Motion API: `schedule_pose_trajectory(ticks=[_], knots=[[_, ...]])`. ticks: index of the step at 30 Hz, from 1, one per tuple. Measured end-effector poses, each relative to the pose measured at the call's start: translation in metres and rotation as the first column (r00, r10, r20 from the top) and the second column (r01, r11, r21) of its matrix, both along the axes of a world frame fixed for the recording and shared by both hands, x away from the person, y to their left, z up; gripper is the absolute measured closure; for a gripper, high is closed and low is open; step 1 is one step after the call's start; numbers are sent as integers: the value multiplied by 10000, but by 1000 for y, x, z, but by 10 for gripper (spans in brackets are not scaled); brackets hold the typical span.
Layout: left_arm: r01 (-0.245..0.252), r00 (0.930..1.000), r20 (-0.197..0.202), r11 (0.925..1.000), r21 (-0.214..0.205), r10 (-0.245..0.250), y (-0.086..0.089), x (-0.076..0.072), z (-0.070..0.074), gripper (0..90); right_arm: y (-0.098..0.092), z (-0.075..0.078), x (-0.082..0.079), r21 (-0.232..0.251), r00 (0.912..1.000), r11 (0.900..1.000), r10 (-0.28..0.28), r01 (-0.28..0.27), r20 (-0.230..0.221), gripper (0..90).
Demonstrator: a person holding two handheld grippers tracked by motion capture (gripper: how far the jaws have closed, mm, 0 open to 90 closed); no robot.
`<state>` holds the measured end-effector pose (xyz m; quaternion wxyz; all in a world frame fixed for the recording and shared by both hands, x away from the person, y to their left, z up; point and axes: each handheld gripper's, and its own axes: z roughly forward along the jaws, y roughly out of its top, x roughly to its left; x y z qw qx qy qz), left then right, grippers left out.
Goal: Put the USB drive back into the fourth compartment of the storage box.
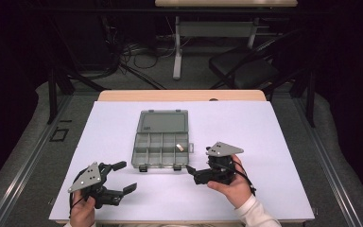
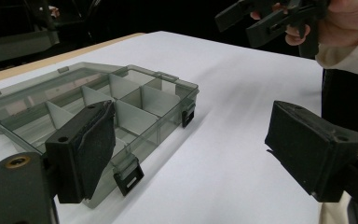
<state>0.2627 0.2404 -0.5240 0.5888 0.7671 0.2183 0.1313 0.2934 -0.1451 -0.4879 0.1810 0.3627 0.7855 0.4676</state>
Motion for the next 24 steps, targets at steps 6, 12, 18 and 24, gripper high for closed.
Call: schedule_pose_trajectory(ticks=[6,12,18,24], knots=[[-19,10000,-12,10000,7,19,0,0,0,157,-17,-3,-11,-54,9992,9992,-406,406,18,18],[-20,10000,-6,10000,-3,20,0,0,0,158,-32,-7,-20,-131,9975,9975,-698,699,59,0],[-27,10000,-13,10000,-15,27,0,0,0,157,-44,-15,-27,-58,9949,9949,-1010,1010,21,0],[-18,10000,-23,10000,-15,18,0,0,0,157,-54,-24,-30,-201,9951,9951,-966,970,224,0]])
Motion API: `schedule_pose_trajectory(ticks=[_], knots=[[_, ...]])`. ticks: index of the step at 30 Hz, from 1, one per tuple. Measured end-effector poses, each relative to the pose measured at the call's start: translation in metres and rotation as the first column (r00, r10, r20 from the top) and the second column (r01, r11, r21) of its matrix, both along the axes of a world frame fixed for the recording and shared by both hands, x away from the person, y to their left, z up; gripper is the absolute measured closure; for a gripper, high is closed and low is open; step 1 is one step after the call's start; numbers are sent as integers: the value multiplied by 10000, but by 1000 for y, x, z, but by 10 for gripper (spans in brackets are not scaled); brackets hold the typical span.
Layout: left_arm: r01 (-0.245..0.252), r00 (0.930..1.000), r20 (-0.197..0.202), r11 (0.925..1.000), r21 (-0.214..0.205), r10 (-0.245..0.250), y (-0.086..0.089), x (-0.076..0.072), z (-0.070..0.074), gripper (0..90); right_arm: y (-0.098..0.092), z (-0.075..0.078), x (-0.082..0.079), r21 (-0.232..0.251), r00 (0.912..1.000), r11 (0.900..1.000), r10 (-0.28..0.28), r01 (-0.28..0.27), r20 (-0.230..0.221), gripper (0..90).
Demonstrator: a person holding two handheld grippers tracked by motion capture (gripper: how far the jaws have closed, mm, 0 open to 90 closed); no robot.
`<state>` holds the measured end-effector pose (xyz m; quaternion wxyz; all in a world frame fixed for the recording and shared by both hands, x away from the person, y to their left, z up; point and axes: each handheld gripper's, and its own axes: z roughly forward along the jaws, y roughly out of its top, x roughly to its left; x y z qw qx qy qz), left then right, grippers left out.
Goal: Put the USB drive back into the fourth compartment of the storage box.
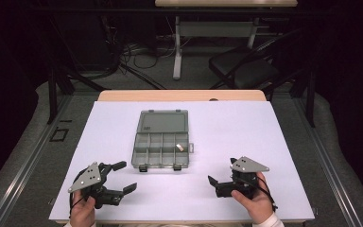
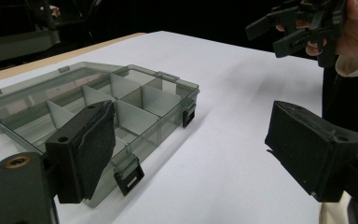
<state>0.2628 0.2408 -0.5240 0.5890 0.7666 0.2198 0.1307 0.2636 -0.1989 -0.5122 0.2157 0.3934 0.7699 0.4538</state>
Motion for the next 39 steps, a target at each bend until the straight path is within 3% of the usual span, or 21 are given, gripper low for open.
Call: schedule_pose_trajectory(ticks=[2,7,19,29,39], knots=[[6,10000,-5,10000,-8,-6,0,0,0,157,-2,-2,0,-273,9997,9996,-54,60,241,0],[12,10000,-4,10000,-30,-12,0,0,0,157,-9,-8,2,-124,9996,9998,-123,126,253,0],[47,10000,32,10000,-5,-47,1,0,1,157,-19,-21,6,624,9955,9950,-816,785,482,0],[97,10000,-7,9999,-43,-97,2,0,1,157,-13,-29,8,187,9977,9978,-639,635,236,0],[100,9999,-26,9999,-56,-101,3,1,0,157,-12,-32,8,47,9979,9980,-633,632,116,0]])
